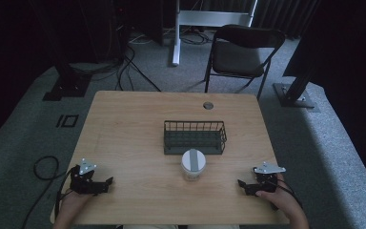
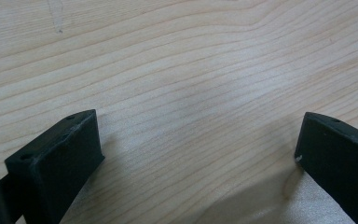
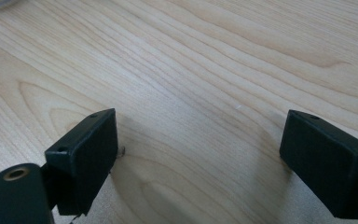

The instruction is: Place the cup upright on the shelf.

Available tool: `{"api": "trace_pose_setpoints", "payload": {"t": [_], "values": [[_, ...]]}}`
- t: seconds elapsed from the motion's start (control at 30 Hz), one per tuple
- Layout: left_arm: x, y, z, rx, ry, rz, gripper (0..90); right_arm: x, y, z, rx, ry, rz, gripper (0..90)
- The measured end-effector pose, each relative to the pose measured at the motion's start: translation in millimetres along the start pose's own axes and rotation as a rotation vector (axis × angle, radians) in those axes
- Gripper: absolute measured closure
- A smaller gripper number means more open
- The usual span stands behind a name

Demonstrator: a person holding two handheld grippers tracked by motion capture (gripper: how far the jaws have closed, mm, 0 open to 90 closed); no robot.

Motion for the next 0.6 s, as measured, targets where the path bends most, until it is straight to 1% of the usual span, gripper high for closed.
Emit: {"api": "trace_pose_setpoints", "payload": {"t": [0.07, 0.6], "values": [[-1.0, 0.0, 0.0, 0.001, 0.007, 0.003, 0.6, 0.0, 0.0, 0.0, 0.0, 0.0, 0.0, 10.8], [-1.2, -0.1, 0.0, 0.002, 0.01, 0.006, 0.6, -0.2, 1.0, -1.7, 0.001, 0.002, 0.004, 10.9]]}}
Point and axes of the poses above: each handheld gripper's, and its own axes: z roughly backward along the jaws, y roughly out of its top, x roughly to its right, the point moved 8 cm from there along -z, roughly forward along the jaws, and after that the axes turned 12 degrees about x, right-handed, at the moved point
